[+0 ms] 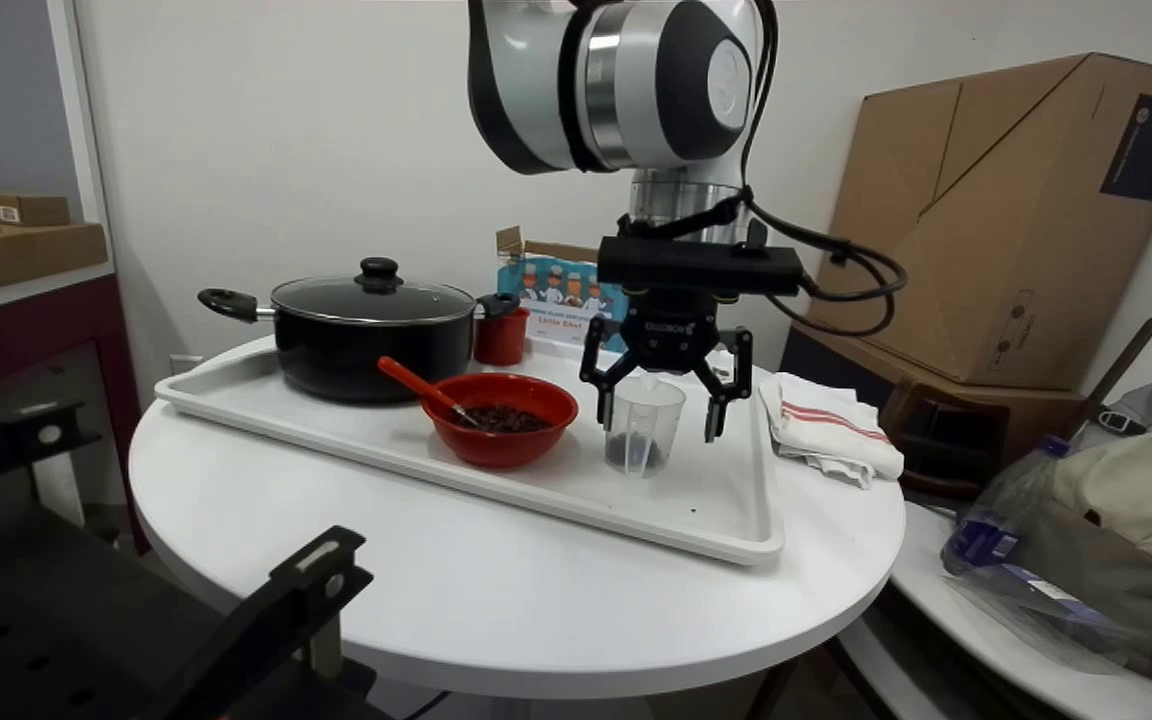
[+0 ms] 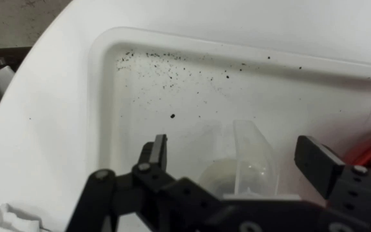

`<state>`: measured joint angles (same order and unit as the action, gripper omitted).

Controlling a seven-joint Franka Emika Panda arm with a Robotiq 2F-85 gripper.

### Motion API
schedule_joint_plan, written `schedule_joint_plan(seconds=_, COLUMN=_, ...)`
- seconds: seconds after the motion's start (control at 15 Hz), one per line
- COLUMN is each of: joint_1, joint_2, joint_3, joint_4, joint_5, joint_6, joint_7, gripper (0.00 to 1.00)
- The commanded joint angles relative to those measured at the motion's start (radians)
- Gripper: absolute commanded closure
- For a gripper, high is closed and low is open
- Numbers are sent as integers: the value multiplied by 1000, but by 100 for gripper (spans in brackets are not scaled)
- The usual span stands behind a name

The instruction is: Move the object from the measuring cup to the red bowl

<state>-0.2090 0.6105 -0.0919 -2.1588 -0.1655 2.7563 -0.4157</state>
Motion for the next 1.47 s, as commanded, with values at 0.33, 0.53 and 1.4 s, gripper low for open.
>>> schedule_joint_plan(seconds=0.33, joint_1=-55, joint_2=102, joint_3=110, joint_4=112, joint_5=48, joint_6=-34, joint_7=-9, gripper=47)
schedule_joint_plan(seconds=0.53, joint_1=-65, joint_2=110, joint_3=130, joint_4=119, joint_5=56, joint_6=-55, joint_7=-12, gripper=71)
schedule_joint_plan(seconds=1.4, joint_1=-103, joint_2=86, joint_3=148, joint_4=130, joint_5=96, joint_6=-158, joint_7=-33, gripper=49)
